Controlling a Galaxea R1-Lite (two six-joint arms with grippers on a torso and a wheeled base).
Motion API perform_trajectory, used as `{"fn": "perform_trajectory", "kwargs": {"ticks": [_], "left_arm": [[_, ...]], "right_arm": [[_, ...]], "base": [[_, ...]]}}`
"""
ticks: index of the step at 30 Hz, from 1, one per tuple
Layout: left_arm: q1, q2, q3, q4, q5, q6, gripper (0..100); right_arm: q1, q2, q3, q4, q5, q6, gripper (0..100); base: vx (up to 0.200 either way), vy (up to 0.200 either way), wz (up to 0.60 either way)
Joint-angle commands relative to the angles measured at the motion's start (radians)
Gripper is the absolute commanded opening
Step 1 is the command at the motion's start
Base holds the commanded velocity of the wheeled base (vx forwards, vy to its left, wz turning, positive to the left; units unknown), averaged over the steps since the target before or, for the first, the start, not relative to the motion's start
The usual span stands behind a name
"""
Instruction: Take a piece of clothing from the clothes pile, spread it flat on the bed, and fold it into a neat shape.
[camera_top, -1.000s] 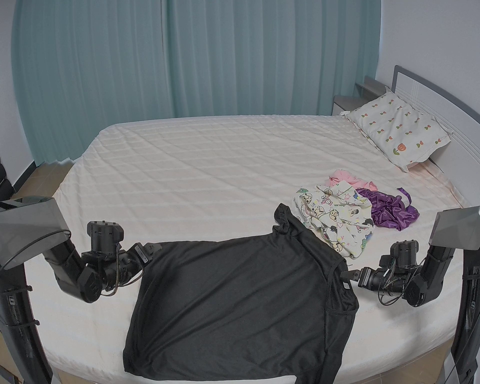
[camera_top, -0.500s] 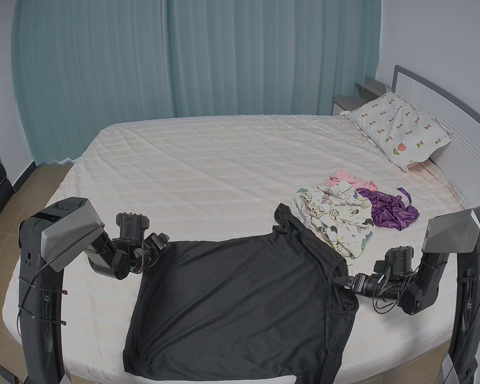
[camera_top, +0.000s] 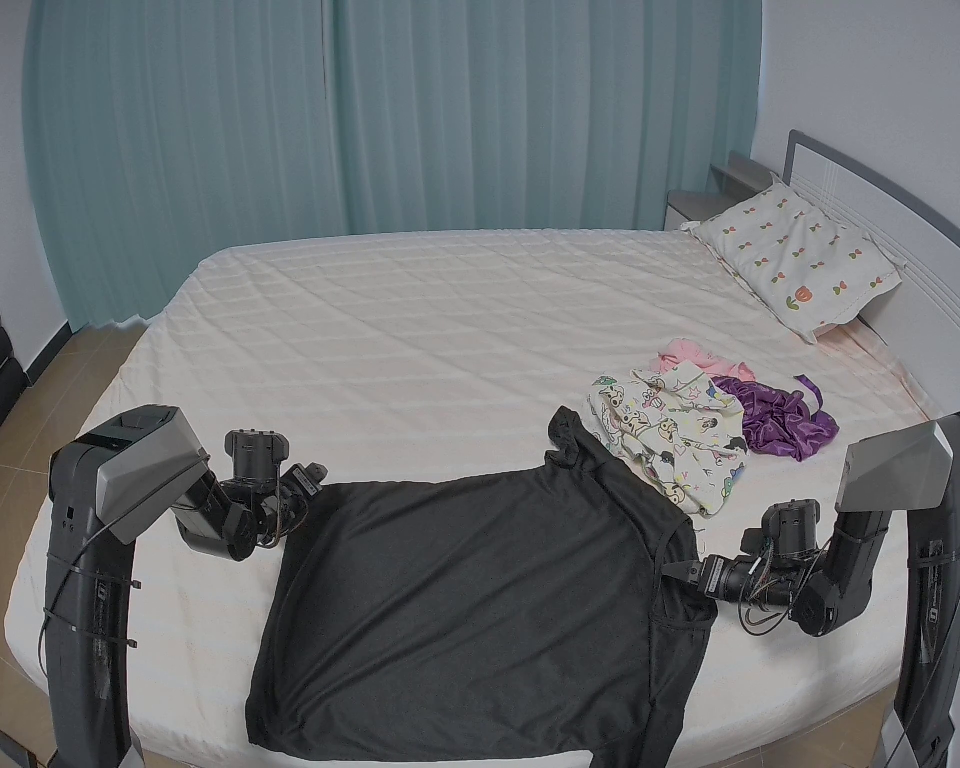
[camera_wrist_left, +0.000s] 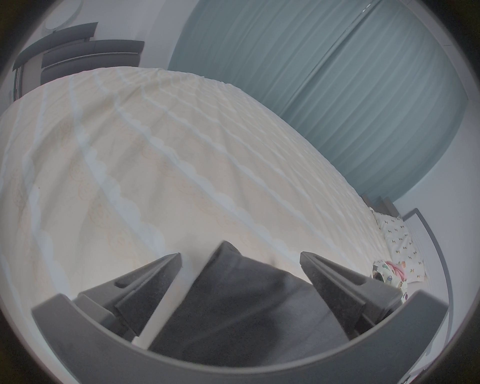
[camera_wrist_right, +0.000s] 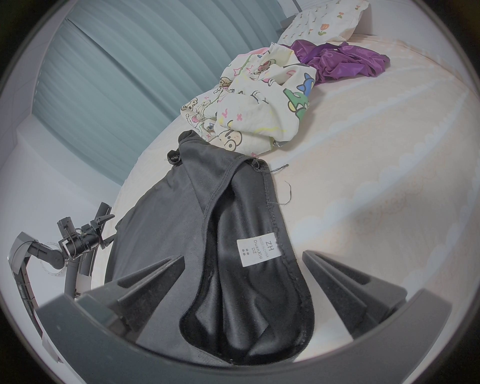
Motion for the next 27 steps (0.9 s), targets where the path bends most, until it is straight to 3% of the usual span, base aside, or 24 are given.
{"fn": "perform_trajectory", "kwargs": {"ticks": [1, 8, 9, 13, 22, 27], "left_arm": [[0.004, 0.006, -0.003, 0.006, -0.012, -0.002, 100], [-0.007, 0.023, -0.008, 0.006, -0.027, -0.002, 100], [-0.007, 0.029, -0.009, 0.007, -0.028, -0.001, 0], [-0.002, 0.041, -0.017, 0.009, -0.027, -0.002, 0], [0.033, 0.048, -0.101, 0.009, 0.099, -0.019, 0], [0.064, 0.041, -0.112, 0.001, 0.11, -0.021, 0]], "right_arm": [[0.002, 0.002, -0.001, 0.0, 0.001, 0.0, 100], [0.011, 0.002, -0.001, 0.0, 0.001, 0.0, 100], [0.011, 0.004, -0.001, 0.0, 0.001, 0.0, 100], [0.013, 0.002, -0.001, 0.0, 0.001, 0.0, 100], [0.01, 0.005, -0.001, -0.036, 0.001, 0.004, 100], [0.007, 0.005, -0.002, -0.039, 0.001, 0.004, 100]], "base": [[0.0, 0.0, 0.0], [0.0, 0.0, 0.0], [0.0, 0.0, 0.0], [0.0, 0.0, 0.0], [0.0, 0.0, 0.0], [0.0, 0.0, 0.0]]}}
